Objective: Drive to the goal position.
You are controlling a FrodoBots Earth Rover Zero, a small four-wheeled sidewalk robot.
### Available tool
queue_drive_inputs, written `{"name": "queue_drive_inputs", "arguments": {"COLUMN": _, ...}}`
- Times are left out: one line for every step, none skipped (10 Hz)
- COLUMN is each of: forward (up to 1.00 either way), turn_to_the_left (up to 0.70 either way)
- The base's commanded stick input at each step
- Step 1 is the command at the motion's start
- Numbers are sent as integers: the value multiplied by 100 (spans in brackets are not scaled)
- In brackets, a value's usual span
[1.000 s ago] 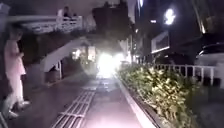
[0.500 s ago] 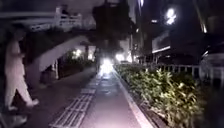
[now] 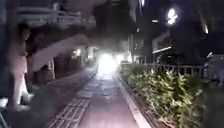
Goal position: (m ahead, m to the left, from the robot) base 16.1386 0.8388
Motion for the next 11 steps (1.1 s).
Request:
{"name": "queue_drive_inputs", "arguments": {"forward": 45, "turn_to_the_left": 0}}
{"name": "queue_drive_inputs", "arguments": {"forward": 45, "turn_to_the_left": 0}}
{"name": "queue_drive_inputs", "arguments": {"forward": 45, "turn_to_the_left": 0}}
{"name": "queue_drive_inputs", "arguments": {"forward": 45, "turn_to_the_left": 0}}
{"name": "queue_drive_inputs", "arguments": {"forward": 45, "turn_to_the_left": 0}}
{"name": "queue_drive_inputs", "arguments": {"forward": 45, "turn_to_the_left": 0}}
{"name": "queue_drive_inputs", "arguments": {"forward": 45, "turn_to_the_left": 0}}
{"name": "queue_drive_inputs", "arguments": {"forward": 45, "turn_to_the_left": 0}}
{"name": "queue_drive_inputs", "arguments": {"forward": 45, "turn_to_the_left": 0}}
{"name": "queue_drive_inputs", "arguments": {"forward": 45, "turn_to_the_left": 0}}
{"name": "queue_drive_inputs", "arguments": {"forward": 45, "turn_to_the_left": 0}}
